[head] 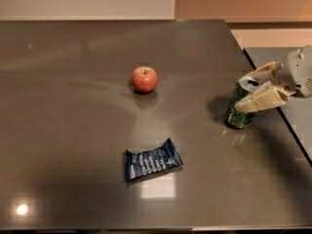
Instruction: Knock green can over
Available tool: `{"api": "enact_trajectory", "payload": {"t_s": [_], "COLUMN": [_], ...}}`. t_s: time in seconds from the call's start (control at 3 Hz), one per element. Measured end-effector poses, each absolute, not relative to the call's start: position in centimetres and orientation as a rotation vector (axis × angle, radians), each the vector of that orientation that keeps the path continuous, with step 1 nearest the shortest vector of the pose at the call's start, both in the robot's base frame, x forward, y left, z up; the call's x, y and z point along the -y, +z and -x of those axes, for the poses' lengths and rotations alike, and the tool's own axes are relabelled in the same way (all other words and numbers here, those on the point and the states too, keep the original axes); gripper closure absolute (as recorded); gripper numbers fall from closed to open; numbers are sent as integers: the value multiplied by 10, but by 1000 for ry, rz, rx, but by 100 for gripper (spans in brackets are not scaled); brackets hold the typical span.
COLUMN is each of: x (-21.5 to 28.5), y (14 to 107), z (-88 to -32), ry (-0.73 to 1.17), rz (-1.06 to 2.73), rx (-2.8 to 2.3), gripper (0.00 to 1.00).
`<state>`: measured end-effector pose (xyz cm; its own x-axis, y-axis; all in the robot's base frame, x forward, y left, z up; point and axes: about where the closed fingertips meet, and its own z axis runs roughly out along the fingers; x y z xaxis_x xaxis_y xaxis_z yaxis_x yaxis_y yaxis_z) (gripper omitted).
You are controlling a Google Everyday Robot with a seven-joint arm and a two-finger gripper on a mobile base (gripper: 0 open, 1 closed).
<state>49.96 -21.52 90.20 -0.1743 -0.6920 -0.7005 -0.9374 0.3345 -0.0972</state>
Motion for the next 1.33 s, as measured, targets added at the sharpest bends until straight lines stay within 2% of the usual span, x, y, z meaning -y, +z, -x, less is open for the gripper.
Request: {"api": "enact_trajectory", "payload": {"t_s": [0.33, 0.67, 1.0, 1.33], "x": [208, 188, 173, 164], "y": [925, 934, 921, 907], "z": [-501, -504, -508, -511], "ry": [417, 324, 206, 85], "rz": [1487, 1649, 1867, 2032], "rx": [-1983, -2070, -2141, -2175], "gripper": [88, 100, 100, 85]}}
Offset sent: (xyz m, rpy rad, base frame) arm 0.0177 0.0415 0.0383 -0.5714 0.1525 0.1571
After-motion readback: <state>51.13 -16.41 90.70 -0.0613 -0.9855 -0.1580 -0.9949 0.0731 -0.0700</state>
